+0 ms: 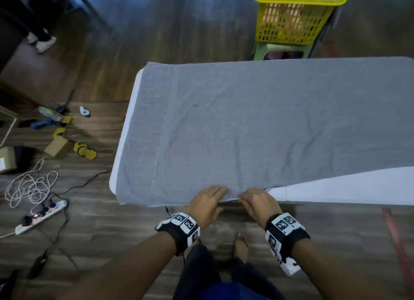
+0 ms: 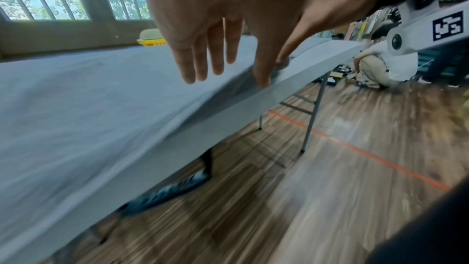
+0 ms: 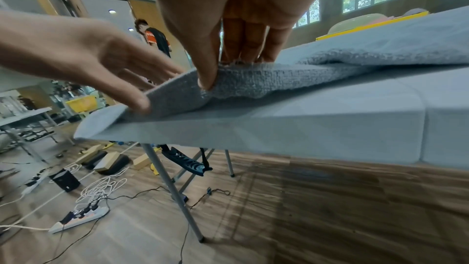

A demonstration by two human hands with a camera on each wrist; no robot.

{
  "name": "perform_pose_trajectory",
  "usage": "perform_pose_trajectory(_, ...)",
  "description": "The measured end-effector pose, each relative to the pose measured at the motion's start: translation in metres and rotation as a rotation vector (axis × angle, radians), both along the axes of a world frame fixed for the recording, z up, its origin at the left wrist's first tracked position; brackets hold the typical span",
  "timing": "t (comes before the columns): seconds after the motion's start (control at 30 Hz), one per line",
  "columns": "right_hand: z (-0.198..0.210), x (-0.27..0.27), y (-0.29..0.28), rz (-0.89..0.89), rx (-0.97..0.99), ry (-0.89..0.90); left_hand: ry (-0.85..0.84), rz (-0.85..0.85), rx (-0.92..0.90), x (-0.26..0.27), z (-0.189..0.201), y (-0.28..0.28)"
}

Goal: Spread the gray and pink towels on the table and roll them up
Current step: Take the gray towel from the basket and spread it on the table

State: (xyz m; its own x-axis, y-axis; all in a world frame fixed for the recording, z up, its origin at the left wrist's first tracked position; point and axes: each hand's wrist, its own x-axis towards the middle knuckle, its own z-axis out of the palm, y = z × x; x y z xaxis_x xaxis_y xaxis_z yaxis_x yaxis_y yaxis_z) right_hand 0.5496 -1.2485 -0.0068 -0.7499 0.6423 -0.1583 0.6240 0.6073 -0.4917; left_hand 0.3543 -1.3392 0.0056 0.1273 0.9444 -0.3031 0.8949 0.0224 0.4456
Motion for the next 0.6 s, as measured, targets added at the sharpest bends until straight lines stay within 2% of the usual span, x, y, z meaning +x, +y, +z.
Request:
perform_pose_trajectory(0.07,0.0,0.003,0.006,0.011,-0.041,-0.007,0.081,0.009,-0.105,0.023,0.011,0.017)
perform_pose_trajectory(0.17,0.0,0.024,0.023,0.044,-0.113,-0.181,0.251,-0.036,-0.192,0.033,0.023,0.026)
perform_pose_trajectory(0.37,0.009,0.098,0.048,-0.108,-0.052,-0.245,0.25,-0.047,-0.208,0.03,0.017,0.025)
perform_pose_trajectory(0.5,0.014,0.12,0.049,-0.158,-0.028,-0.242,0.306,-0.045,-0.246,0.041,0.021,0.03)
perform_pose_trajectory(0.6,0.013,0.117,0.048,-0.144,-0.026,-0.198,0.124,-0.046,-0.088,0.073,0.019,0.044)
